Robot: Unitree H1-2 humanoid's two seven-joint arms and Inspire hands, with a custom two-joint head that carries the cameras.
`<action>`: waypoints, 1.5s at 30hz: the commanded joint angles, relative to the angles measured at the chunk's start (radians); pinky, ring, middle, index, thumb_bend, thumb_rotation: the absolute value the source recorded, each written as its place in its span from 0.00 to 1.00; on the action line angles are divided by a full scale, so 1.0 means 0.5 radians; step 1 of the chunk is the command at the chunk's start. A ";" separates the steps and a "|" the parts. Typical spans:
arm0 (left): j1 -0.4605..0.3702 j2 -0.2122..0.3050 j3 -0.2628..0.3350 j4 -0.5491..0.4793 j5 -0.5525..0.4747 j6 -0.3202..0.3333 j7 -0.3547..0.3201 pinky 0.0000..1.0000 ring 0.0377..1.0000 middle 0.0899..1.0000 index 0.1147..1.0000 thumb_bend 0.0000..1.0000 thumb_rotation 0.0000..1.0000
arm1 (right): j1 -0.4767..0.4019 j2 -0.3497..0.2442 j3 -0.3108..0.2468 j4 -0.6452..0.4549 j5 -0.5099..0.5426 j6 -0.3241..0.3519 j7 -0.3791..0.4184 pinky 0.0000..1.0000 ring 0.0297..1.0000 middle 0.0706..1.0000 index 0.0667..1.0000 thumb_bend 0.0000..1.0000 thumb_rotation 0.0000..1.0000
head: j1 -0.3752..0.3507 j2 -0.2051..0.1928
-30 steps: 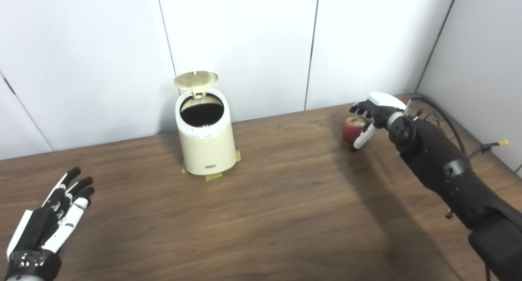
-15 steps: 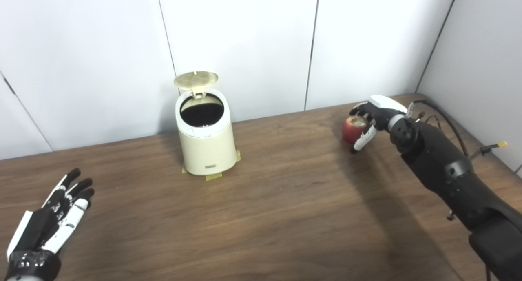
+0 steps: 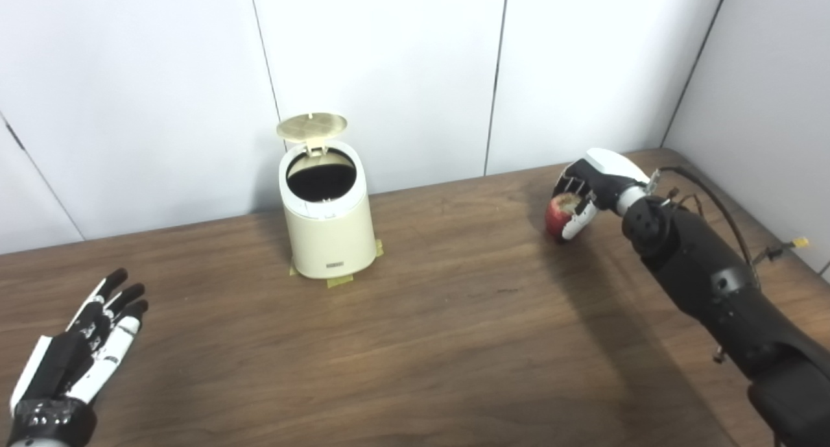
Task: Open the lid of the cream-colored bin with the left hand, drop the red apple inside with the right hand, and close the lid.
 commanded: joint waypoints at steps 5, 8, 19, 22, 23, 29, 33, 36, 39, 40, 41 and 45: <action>-0.043 0.054 0.007 -0.084 0.011 0.017 0.013 0.91 0.90 0.91 0.96 0.22 0.43 | -0.060 -0.040 -0.016 -0.001 -0.049 -0.057 -0.101 0.47 0.43 0.48 0.43 0.52 0.00 | -0.004 0.007; -0.045 0.051 0.005 -0.072 0.002 0.019 0.008 0.92 0.91 0.92 0.97 0.19 0.36 | -0.061 -0.047 0.025 0.034 -0.119 -0.076 -0.148 0.45 0.42 0.48 0.43 0.52 0.00 | 0.001 0.007; -0.046 0.043 -0.007 -0.077 0.011 0.038 0.029 0.93 0.90 0.91 0.96 0.18 0.23 | -0.033 -0.030 -0.007 -0.277 -0.163 -0.167 -0.233 0.47 0.42 0.47 0.44 0.52 0.00 | 0.014 0.009; -0.053 0.033 -0.022 -0.086 0.010 0.043 0.043 0.92 0.90 0.91 0.96 0.18 0.21 | -0.029 -0.003 -0.035 -0.457 -0.149 -0.215 -0.250 0.46 0.41 0.47 0.45 0.52 0.00 | 0.036 0.006; -0.055 0.033 -0.027 -0.086 0.007 0.042 0.042 0.92 0.90 0.91 0.96 0.17 0.17 | -0.028 0.012 -0.040 -0.530 -0.152 -0.223 -0.251 0.46 0.41 0.47 0.45 0.52 0.00 | 0.041 0.005; -0.052 0.039 -0.060 -0.044 0.038 -0.015 0.022 0.93 0.90 0.89 0.94 0.18 0.16 | -0.077 0.146 -0.019 -0.911 -0.202 -0.182 -0.144 0.41 0.40 0.47 0.47 0.52 0.00 | 0.089 -0.012; -0.049 0.024 -0.072 -0.001 0.048 -0.059 0.013 0.91 0.89 0.88 0.92 0.20 0.18 | -0.152 0.306 0.022 -1.079 -0.296 -0.158 -0.119 0.51 0.39 0.43 0.50 0.52 0.00 | 0.132 -0.035; -0.047 0.010 -0.091 0.004 0.069 -0.079 0.014 0.87 0.87 0.87 0.91 0.22 0.17 | -0.205 0.417 0.047 -1.112 -0.350 -0.180 -0.135 0.39 0.37 0.44 0.49 0.52 0.00 | 0.171 -0.049; -0.039 -0.004 -0.105 -0.020 0.077 -0.067 0.015 0.86 0.87 0.87 0.91 0.22 0.14 | -0.279 0.533 0.084 -1.123 -0.374 -0.167 -0.085 0.37 0.36 0.45 0.49 0.52 0.00 | 0.193 -0.056; -0.035 -0.006 -0.110 -0.023 0.084 -0.071 0.016 0.86 0.87 0.87 0.91 0.23 0.13 | -0.305 0.572 0.088 -1.108 -0.352 -0.179 -0.077 0.37 0.37 0.46 0.49 0.52 0.00 | 0.199 -0.058; -0.031 -0.009 -0.115 -0.024 0.089 -0.075 0.018 0.87 0.87 0.86 0.91 0.23 0.14 | -0.325 0.603 0.090 -1.095 -0.335 -0.186 -0.068 0.38 0.37 0.46 0.48 0.52 0.00 | 0.202 -0.059; -0.023 -0.040 -0.117 -0.013 0.093 -0.090 0.033 0.88 0.86 0.86 0.90 0.26 0.16 | -0.420 0.713 0.125 -0.976 -0.331 -0.270 -0.114 0.39 0.37 0.46 0.50 0.51 0.00 | 0.234 -0.065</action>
